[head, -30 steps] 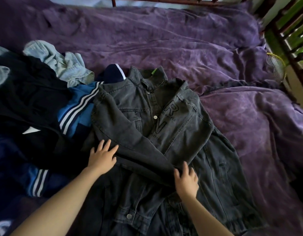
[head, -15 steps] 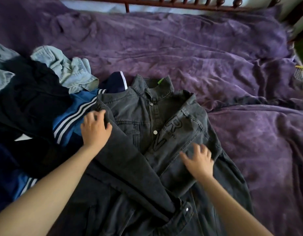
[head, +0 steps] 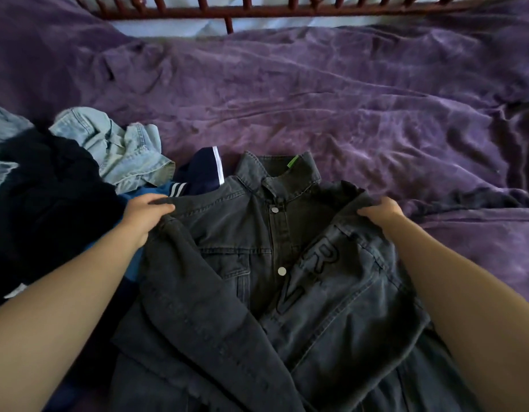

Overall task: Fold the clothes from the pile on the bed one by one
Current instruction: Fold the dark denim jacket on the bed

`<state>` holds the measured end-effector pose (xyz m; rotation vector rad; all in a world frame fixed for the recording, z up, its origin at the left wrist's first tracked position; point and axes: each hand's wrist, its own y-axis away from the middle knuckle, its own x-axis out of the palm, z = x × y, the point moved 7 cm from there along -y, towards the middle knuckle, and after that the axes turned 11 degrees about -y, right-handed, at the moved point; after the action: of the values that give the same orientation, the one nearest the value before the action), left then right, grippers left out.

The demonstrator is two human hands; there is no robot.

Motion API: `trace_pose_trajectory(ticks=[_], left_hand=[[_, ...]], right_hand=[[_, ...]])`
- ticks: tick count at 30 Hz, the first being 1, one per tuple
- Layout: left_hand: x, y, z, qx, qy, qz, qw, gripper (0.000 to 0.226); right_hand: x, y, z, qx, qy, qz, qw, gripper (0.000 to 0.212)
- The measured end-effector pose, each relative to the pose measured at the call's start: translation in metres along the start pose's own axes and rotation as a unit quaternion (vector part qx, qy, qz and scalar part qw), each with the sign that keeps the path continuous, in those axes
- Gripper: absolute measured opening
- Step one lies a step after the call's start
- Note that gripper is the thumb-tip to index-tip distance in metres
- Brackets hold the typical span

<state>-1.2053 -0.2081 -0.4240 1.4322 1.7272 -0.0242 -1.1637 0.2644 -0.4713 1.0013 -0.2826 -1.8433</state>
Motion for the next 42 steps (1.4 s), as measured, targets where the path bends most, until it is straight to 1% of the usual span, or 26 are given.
trace_pose_trajectory(ticks=[3,6,8,10,12,15,16,18,19,20,22,23,25,27,29,30,31,33,34,35,36,37,38,39,40,42], left_hand=[[-0.019,0.007,-0.008,0.006,0.085,-0.011,0.996,0.019],[-0.051,0.022,-0.007,0.043,0.129,-0.015,0.991,0.02],[-0.073,0.04,0.009,0.077,0.173,-0.004,0.982,0.029],[-0.086,0.062,0.043,0.096,0.188,0.029,0.977,0.022],[-0.088,0.084,0.084,0.107,0.095,0.064,0.988,0.037],[-0.069,0.112,0.132,0.17,-0.147,0.117,0.967,0.07],[-0.063,0.117,0.14,0.187,-0.218,0.107,0.952,0.07],[-0.046,0.128,0.135,0.233,-0.367,0.092,0.896,0.055],[-0.035,0.137,0.128,0.247,-0.459,0.096,0.848,0.045],[-0.025,0.144,0.122,0.264,-0.552,0.086,0.786,0.046],[0.002,0.168,0.105,0.354,-0.615,0.066,0.701,0.075],[0.019,0.184,0.099,0.412,-0.618,0.059,0.667,0.085],[0.056,0.211,0.102,0.456,-0.628,0.108,0.621,0.093],[0.082,0.228,0.109,0.497,-0.644,0.119,0.569,0.086],[0.091,0.229,0.106,0.512,-0.635,0.108,0.568,0.055],[0.092,0.227,0.104,0.517,-0.628,0.112,0.571,0.044],[0.094,0.225,0.102,0.528,-0.62,0.122,0.568,0.042],[0.093,0.219,0.102,0.55,-0.616,0.178,0.535,0.045],[0.091,0.214,0.103,0.559,-0.622,0.2,0.509,0.038],[0.087,0.21,0.095,0.579,-0.618,0.187,0.498,0.034],[0.081,0.204,0.081,0.596,-0.606,0.137,0.509,0.037],[0.072,0.192,0.064,0.587,-0.605,0.067,0.534,0.044],[0.06,0.171,0.052,0.533,-0.619,0.032,0.576,0.051],[0.045,0.144,0.048,0.45,-0.639,0.018,0.623,0.061],[0.032,0.121,0.05,0.351,-0.67,0.035,0.654,0.074],[0.022,0.091,0.061,0.232,-0.709,0.102,0.658,0.089]], right_hand=[[-0.018,0.006,0.009,-0.022,-0.075,0.015,0.997,0.036],[-0.049,0.036,0.02,-0.167,-0.113,-0.014,0.979,0.03],[-0.072,0.065,0.007,-0.238,-0.067,-0.03,0.969,0.025],[-0.094,0.094,-0.024,-0.308,0.044,-0.054,0.949,0.016],[-0.104,0.119,-0.061,-0.353,0.188,-0.066,0.914,0.011],[-0.082,0.137,-0.12,-0.275,0.447,0.014,0.851,0.026],[-0.071,0.141,-0.138,-0.242,0.517,0.055,0.819,0.035],[-0.062,0.144,-0.149,-0.196,0.558,0.069,0.803,0.044],[-0.06,0.147,-0.145,-0.183,0.55,0.048,0.814,0.044],[-0.059,0.152,-0.136,-0.184,0.536,0.015,0.824,0.041],[-0.05,0.167,-0.113,-0.223,0.502,-0.045,0.834,0.036],[-0.036,0.18,-0.101,-0.282,0.479,-0.041,0.83,0.038],[0.002,0.211,-0.091,-0.411,0.481,0.045,0.773,0.051],[0.044,0.244,-0.109,-0.467,0.522,0.187,0.689,0.068],[0.073,0.26,-0.148,-0.41,0.586,0.335,0.613,0.077],[0.078,0.258,-0.164,-0.369,0.607,0.371,0.598,0.076],[0.079,0.253,-0.166,-0.34,0.607,0.375,0.613,0.072],[0.075,0.245,-0.146,-0.337,0.555,0.357,0.671,0.064],[0.071,0.24,-0.126,-0.371,0.516,0.328,0.699,0.058],[0.065,0.231,-0.101,-0.432,0.475,0.266,0.719,0.052],[0.054,0.219,-0.079,-0.474,0.461,0.185,0.727,0.049],[0.038,0.201,-0.064,-0.462,0.468,0.11,0.745,0.053],[0.021,0.178,-0.057,-0.4,0.497,0.071,0.766,0.062],[0.007,0.155,-0.058,-0.323,0.529,0.063,0.782,0.073],[-0.003,0.134,-0.063,-0.251,0.557,0.075,0.788,0.081],[-0.012,0.115,-0.074,-0.181,0.584,0.107,0.784,0.091]])
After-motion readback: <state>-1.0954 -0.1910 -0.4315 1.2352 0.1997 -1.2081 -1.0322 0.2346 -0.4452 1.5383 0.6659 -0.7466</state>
